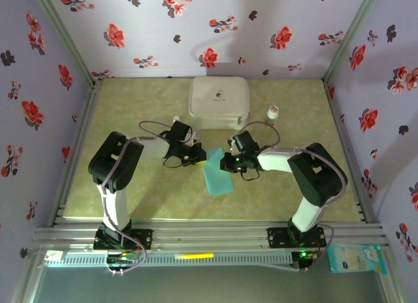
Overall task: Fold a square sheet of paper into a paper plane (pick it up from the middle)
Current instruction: First fold the square sheet of paper in half at the center of the table.
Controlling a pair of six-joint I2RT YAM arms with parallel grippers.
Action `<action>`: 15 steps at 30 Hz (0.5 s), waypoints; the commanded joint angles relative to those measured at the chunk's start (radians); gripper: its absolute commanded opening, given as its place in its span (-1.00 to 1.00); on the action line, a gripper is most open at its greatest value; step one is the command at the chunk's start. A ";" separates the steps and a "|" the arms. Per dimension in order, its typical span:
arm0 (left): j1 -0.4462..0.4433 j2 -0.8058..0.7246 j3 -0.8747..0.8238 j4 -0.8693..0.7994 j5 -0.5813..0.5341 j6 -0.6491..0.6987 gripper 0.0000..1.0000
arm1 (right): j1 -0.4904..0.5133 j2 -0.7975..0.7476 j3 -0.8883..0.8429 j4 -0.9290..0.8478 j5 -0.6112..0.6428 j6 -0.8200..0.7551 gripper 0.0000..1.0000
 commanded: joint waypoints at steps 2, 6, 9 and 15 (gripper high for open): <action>0.028 0.040 -0.035 0.018 -0.062 0.017 -0.95 | -0.005 0.059 -0.072 -0.196 0.093 -0.006 -1.00; 0.043 0.042 -0.041 0.031 -0.083 0.000 -0.95 | -0.005 0.059 -0.074 -0.195 0.094 -0.006 -1.00; 0.053 0.031 -0.044 0.050 -0.099 -0.029 -0.95 | -0.005 0.058 -0.074 -0.194 0.093 -0.006 -1.00; 0.072 0.025 -0.025 0.055 -0.122 -0.072 -0.94 | -0.005 0.056 -0.075 -0.196 0.092 -0.005 -1.00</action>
